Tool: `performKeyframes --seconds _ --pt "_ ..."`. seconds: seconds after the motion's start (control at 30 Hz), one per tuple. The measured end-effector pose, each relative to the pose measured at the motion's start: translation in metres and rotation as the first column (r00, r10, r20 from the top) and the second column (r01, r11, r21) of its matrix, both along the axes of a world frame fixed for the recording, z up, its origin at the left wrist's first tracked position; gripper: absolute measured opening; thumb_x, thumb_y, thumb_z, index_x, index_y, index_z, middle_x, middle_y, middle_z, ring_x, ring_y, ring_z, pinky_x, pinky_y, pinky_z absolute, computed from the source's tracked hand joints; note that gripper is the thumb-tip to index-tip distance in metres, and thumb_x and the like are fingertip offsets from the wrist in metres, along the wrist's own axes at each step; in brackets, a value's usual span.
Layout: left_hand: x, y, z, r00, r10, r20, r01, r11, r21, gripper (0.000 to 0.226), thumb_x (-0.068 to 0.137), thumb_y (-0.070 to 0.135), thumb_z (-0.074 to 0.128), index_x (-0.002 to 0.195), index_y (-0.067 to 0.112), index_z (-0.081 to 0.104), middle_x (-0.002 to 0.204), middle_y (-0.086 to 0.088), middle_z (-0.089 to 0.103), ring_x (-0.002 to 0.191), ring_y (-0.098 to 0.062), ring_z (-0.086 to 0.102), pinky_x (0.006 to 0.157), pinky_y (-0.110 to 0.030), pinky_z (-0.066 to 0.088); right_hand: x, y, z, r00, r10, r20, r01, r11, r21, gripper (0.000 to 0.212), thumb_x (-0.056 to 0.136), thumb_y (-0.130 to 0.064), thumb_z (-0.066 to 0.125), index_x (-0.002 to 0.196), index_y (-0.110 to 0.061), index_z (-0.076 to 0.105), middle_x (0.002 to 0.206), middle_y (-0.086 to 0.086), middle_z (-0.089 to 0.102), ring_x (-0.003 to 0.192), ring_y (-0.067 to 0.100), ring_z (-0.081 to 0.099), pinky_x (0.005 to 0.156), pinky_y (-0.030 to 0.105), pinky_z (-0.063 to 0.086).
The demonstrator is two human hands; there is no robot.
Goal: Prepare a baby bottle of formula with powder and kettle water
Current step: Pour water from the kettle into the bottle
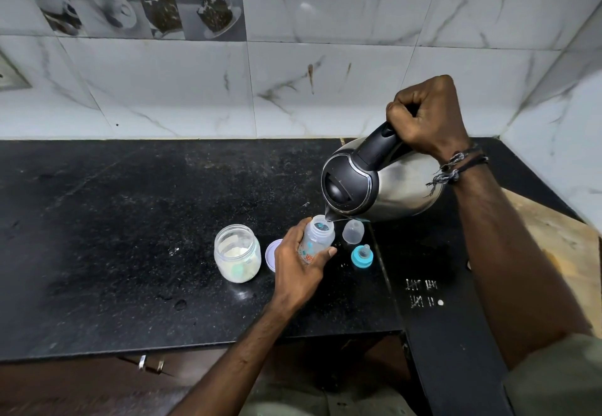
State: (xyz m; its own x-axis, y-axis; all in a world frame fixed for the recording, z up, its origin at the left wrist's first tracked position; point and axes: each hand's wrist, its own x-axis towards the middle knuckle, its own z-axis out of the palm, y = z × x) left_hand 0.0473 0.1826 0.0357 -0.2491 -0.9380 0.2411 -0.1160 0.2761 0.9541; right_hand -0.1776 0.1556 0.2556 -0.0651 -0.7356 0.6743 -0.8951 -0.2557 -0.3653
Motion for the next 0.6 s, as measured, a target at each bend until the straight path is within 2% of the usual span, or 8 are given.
performKeyframes --seconds 0.1,0.17,0.23,0.4,0.6 --pt "-0.0003 -0.0007 -0.0004 1.000 0.003 0.008 -0.003 1.000 -0.001 0.061 0.078 0.011 0.089 0.134 0.013 0.063 0.122 0.007 0.069 0.114 -0.005 0.065 0.096 -0.015 0.050 0.0002 0.0003 0.0006 1.000 0.007 0.000 -0.007 1.000 -0.005 0.032 0.071 -0.021 0.050 0.043 -0.011 0.038 0.044 0.012 0.024 0.045 0.022 0.023 0.047 0.027 0.019" --pt "-0.0006 -0.0014 -0.0009 1.000 0.006 0.008 -0.006 1.000 0.002 0.062 0.078 0.011 0.090 0.135 0.012 0.063 0.122 0.007 0.069 0.115 -0.005 0.065 0.096 -0.015 0.050 -0.0013 -0.0008 0.0001 1.000 -0.005 -0.006 0.005 1.000 0.004 0.033 0.071 -0.022 0.050 0.043 -0.005 0.045 0.042 0.017 0.029 0.042 0.029 0.027 0.045 0.029 0.021" --pt "-0.0008 -0.0017 -0.0003 1.000 0.005 0.005 -0.005 1.000 0.005 0.063 0.078 0.012 0.089 0.135 0.012 0.063 0.122 0.008 0.069 0.115 -0.006 0.066 0.097 -0.016 0.050 -0.0023 -0.0019 -0.0002 1.000 -0.013 -0.007 0.014 1.000 0.008 0.035 0.070 -0.023 0.050 0.044 0.000 0.049 0.041 0.019 0.033 0.041 0.028 0.030 0.045 0.028 0.021" --pt "-0.0013 -0.0030 0.0007 1.000 0.002 -0.001 -0.002 1.000 0.004 0.062 0.079 0.011 0.089 0.135 0.012 0.063 0.123 0.005 0.070 0.115 -0.006 0.066 0.096 -0.016 0.050 -0.0033 -0.0040 0.0004 1.000 -0.013 -0.022 0.013 1.000 0.001 0.035 0.070 -0.023 0.050 0.045 0.000 0.051 0.041 0.019 0.034 0.041 0.026 0.031 0.045 0.028 0.021" --pt "-0.0015 -0.0045 0.0010 1.000 0.000 -0.007 0.000 1.000 0.012 0.062 0.079 0.011 0.088 0.136 0.011 0.063 0.124 0.005 0.070 0.116 -0.008 0.066 0.097 -0.017 0.051 -0.0036 -0.0065 0.0010 1.000 -0.004 -0.031 0.004 1.000 -0.002 0.035 0.070 -0.023 0.050 0.044 0.001 0.051 0.040 0.018 0.034 0.040 0.036 0.038 0.042 0.033 0.025"
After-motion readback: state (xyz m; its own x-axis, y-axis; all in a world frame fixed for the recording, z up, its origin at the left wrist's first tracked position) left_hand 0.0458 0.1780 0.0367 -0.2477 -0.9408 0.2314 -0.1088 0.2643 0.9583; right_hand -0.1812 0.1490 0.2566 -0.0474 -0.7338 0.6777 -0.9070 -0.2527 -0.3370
